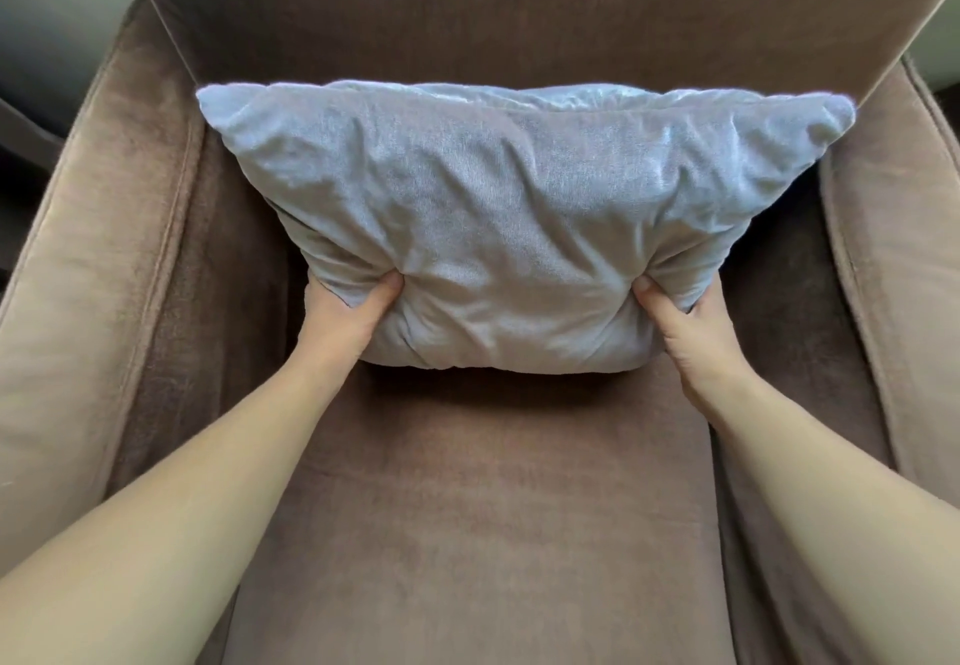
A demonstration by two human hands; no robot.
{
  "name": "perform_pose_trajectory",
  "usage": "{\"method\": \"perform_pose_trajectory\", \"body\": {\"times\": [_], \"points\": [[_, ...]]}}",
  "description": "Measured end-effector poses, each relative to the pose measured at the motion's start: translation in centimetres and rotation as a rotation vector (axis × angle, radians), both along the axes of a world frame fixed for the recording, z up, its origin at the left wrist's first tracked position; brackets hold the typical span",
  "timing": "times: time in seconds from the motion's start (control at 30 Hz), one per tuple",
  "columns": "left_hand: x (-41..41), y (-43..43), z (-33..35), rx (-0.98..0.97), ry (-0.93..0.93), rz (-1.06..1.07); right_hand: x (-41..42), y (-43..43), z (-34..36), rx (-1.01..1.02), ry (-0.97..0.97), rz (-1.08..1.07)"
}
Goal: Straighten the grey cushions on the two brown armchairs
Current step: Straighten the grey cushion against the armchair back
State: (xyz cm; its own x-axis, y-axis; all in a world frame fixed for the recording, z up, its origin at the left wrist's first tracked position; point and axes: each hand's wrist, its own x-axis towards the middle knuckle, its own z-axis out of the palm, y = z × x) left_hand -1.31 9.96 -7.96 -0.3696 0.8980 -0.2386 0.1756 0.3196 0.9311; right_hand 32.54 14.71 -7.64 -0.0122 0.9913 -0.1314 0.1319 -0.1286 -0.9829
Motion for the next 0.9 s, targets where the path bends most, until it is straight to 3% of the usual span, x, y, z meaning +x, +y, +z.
{"method": "perform_pose_trajectory", "body": {"times": [0.23,0.4,0.67,0.9], "points": [[-2.0,-0.2,2.2,0.078,-0.014,0.083,0.7,-0.3,2.0,-0.035,0.009,-0.024],[-2.7,3.3,4.7,0.096,-0.147,0.108,0.3,1.9,4.1,-0.007,0.001,-0.061],[-0.8,3.6,5.9,0.143,-0.086,0.148,-0.6,2.0,5.5,0.053,0.017,-0.129],[-1.0,3.6,4.2,0.057,-0.082,0.138,-0.8,1.6,3.8,-0.019,0.028,-0.133]]}}
